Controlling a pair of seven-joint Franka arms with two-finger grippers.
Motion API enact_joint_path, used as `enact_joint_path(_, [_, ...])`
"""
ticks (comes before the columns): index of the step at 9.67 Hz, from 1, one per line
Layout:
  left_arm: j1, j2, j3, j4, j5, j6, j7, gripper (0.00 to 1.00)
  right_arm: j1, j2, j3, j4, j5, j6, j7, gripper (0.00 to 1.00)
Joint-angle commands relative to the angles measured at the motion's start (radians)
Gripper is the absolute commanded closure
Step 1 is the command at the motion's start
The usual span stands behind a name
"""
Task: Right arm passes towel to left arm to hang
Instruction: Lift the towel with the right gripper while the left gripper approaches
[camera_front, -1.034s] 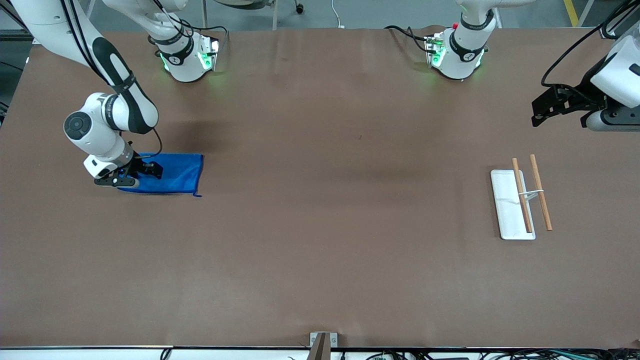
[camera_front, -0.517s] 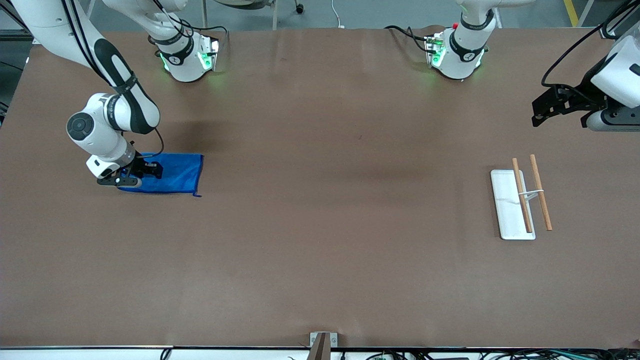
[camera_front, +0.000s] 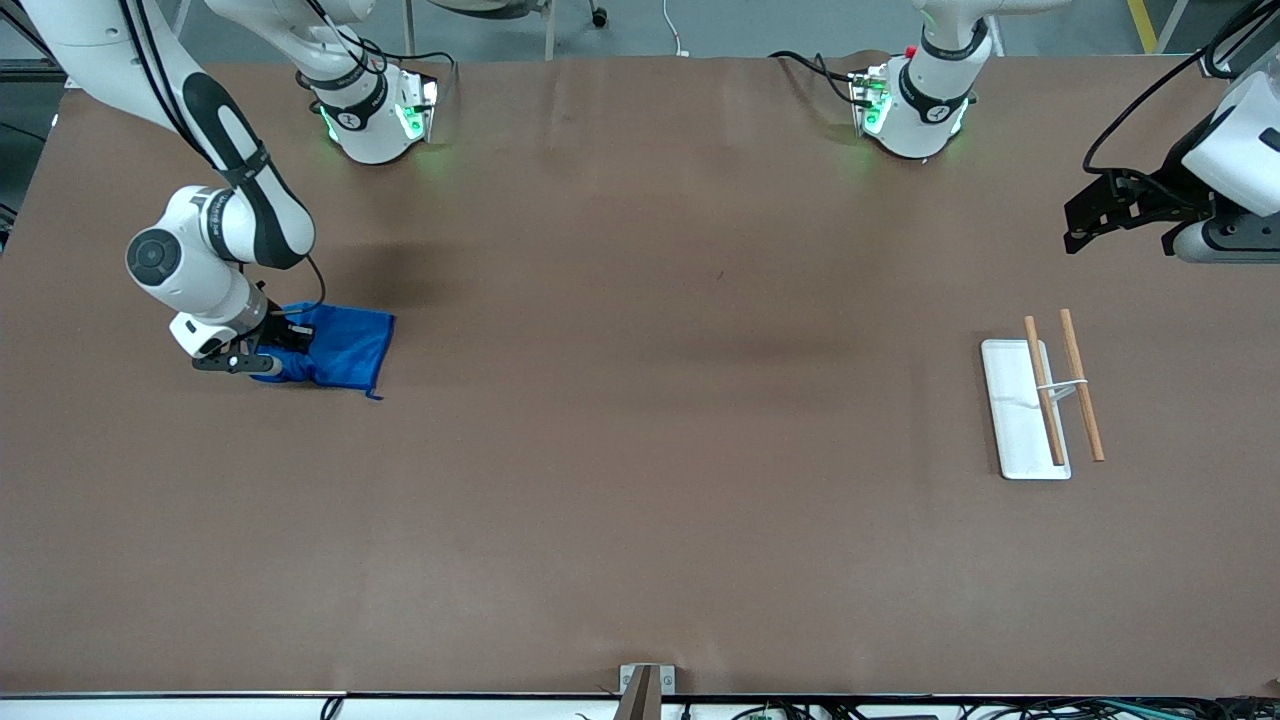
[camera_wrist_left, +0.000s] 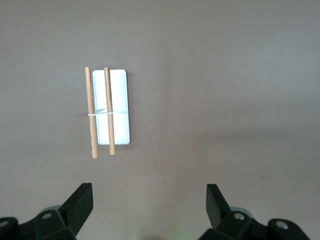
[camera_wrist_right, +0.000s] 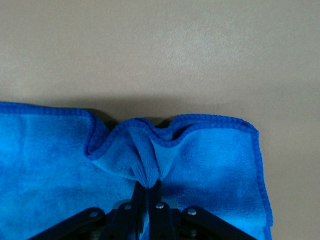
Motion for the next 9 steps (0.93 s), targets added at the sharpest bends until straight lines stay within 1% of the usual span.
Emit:
enact_joint_path(1, [0.005, 0.013, 0.002, -0.02, -0.015, 0.004, 0.022, 0.0, 0.029, -0.091, 0.007, 0.121, -0.012, -0.277, 0.069, 1.0])
enact_joint_path(2, [0.006, 0.013, 0.002, -0.02, -0.015, 0.004, 0.024, 0.0, 0.038, -0.105, 0.009, 0.208, -0.012, -0.412, 0.075, 1.0])
enact_joint_path(3, [0.005, 0.013, 0.002, -0.02, -0.015, 0.004, 0.024, 0.0, 0.049, -0.113, 0.01, 0.328, -0.001, -0.567, 0.076, 1.0])
enact_joint_path(4, [0.005, 0.013, 0.0, -0.02, -0.015, 0.004, 0.024, 0.0, 0.053, -0.11, 0.027, 0.441, 0.005, -0.692, 0.087, 1.0])
enact_joint_path(5, [0.005, 0.013, 0.002, -0.02, -0.015, 0.004, 0.024, 0.0, 0.052, -0.107, 0.065, 0.54, 0.039, -0.789, 0.111, 1.0])
enact_joint_path(6, [0.006, 0.013, 0.0, -0.02, -0.016, 0.004, 0.025, 0.0, 0.053, -0.105, 0.091, 0.606, 0.092, -0.846, 0.128, 1.0])
enact_joint_path(7, [0.006, 0.015, 0.002, -0.02, -0.016, 0.004, 0.029, 0.0, 0.055, -0.103, 0.122, 0.635, 0.164, -0.849, 0.121, 1.0])
enact_joint_path(8, [0.006, 0.016, 0.0, -0.02, -0.016, 0.003, 0.03, 0.0, 0.058, -0.103, 0.154, 0.648, 0.25, -0.836, 0.118, 1.0])
enact_joint_path(9, [0.005, 0.021, 0.0, -0.018, -0.02, 0.003, 0.03, 0.0, 0.064, -0.103, 0.197, 0.651, 0.343, -0.787, 0.118, 1.0])
